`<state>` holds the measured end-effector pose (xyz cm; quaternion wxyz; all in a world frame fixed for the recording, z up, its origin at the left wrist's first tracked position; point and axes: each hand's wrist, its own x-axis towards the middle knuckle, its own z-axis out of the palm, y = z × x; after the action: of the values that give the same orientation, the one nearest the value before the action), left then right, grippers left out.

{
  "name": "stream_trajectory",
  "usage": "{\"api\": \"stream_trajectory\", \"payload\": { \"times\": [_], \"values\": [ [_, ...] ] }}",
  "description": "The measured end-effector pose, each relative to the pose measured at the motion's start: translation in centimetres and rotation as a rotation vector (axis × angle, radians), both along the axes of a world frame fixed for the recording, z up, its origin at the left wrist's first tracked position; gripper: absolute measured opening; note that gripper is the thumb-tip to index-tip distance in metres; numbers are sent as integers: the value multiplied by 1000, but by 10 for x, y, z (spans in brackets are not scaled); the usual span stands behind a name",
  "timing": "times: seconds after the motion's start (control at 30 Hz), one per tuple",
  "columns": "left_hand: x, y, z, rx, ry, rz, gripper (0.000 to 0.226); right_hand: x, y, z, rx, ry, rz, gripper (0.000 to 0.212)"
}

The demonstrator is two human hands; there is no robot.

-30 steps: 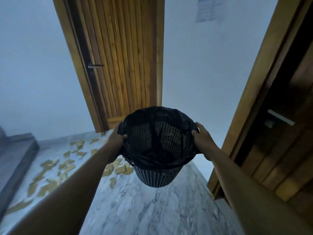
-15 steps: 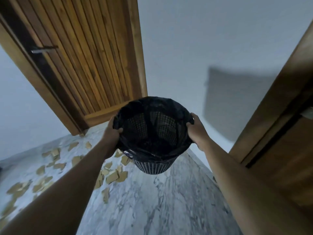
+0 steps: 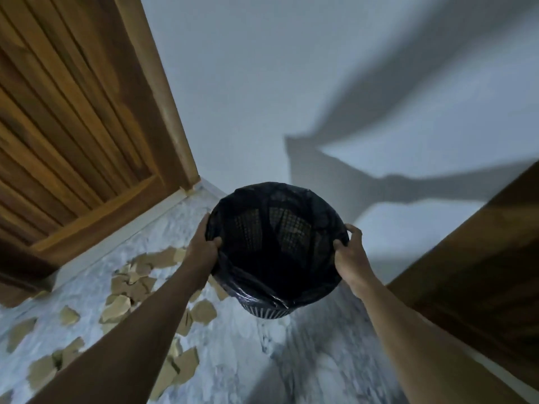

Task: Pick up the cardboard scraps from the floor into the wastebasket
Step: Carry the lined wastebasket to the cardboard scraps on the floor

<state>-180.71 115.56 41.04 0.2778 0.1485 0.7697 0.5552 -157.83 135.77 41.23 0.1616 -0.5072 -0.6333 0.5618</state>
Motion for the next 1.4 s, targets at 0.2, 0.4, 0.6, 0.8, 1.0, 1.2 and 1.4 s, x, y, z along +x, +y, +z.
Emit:
{"api": "stream_trajectory", "payload": {
  "times": [0.2,0.4,0.6,0.8,1.0,1.2,1.4],
  "values": [
    [-52,67,-173,-50,-21,-199,61,-25,21,-179,-21,-25,-211,55],
    [-52,122,-363,-53,-25,-212,66,-22,57,-368,59,-70,-316,54],
    [-19,176,-479,-11,-127,-285,68,17,88,-479,111,-94,-377,50],
    [-30,188,-469,10,-174,-259,70,3,100,-459,135,-73,-296,56],
    [-10,217,-538,132,-135,-378,73,34,111,-531,193,-97,-332,68],
    [-5,229,-530,193,-217,-375,61,37,123,-518,223,-279,-353,71],
    [-42,201,-525,86,-190,-336,64,-18,102,-486,509,-478,-301,65]
  ]
}}
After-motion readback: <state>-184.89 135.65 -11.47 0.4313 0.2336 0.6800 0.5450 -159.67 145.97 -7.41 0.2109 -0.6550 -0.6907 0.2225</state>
